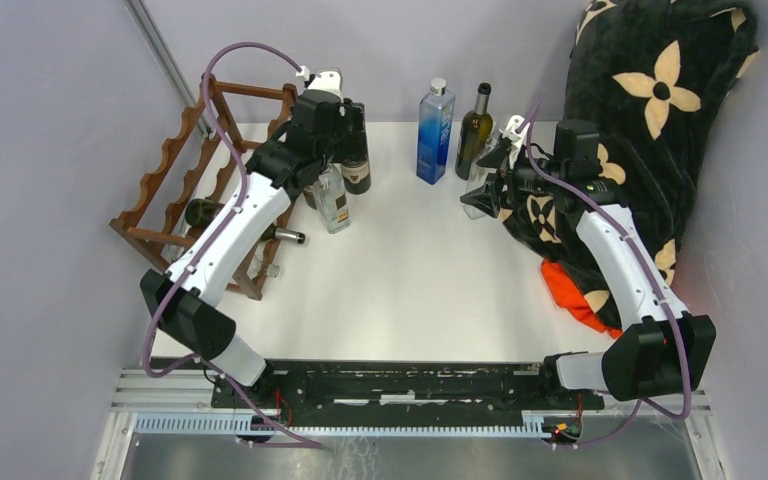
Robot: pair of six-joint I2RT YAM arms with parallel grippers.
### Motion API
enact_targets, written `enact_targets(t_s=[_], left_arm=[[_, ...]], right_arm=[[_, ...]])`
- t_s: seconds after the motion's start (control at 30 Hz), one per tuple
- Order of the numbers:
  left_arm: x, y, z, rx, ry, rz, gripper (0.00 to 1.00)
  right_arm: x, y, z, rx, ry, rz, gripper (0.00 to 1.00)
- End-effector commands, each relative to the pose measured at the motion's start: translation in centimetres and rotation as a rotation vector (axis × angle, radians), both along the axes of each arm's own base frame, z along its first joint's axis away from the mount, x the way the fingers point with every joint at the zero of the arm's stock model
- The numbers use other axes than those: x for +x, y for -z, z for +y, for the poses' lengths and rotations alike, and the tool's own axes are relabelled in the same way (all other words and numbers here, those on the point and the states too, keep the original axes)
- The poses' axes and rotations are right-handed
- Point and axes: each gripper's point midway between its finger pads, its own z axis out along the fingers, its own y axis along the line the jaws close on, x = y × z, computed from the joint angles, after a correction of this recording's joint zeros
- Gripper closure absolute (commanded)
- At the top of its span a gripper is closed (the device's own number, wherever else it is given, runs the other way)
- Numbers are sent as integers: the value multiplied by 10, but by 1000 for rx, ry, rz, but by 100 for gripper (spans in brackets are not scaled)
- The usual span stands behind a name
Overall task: Put the wine bottle on the wine rack
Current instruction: Move the wine bottle to the center of the board.
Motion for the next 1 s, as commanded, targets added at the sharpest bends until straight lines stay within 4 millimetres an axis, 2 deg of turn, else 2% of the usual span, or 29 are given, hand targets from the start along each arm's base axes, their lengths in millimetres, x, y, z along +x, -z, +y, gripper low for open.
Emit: enact_targets(t_s=[0.0, 0.1, 0.23, 0.5, 0.63, 0.87, 0.97], left_arm=[[5, -14, 26, 98, -86, -21, 13], [6, -11, 34, 127, -105, -34, 13], [13, 6, 50, 164, -136, 3, 20], [23, 28, 44, 143, -82, 45, 33], [25, 32, 42, 133, -65, 55, 44], [21, 32, 36, 109, -38, 61, 79], [19, 28, 30, 81, -11, 60, 88]], right_arm=[[0, -13, -1, 15, 8, -52, 2], [0, -11, 0, 15, 7, -46, 2], [1, -10, 0, 21, 5, -40, 2], [-1, -9, 0, 21, 4, -38, 2], [-2, -9, -1, 14, 5, -42, 2], [-2, -7, -1, 12, 5, -37, 2], [-2, -8, -1, 11, 6, -37, 2]])
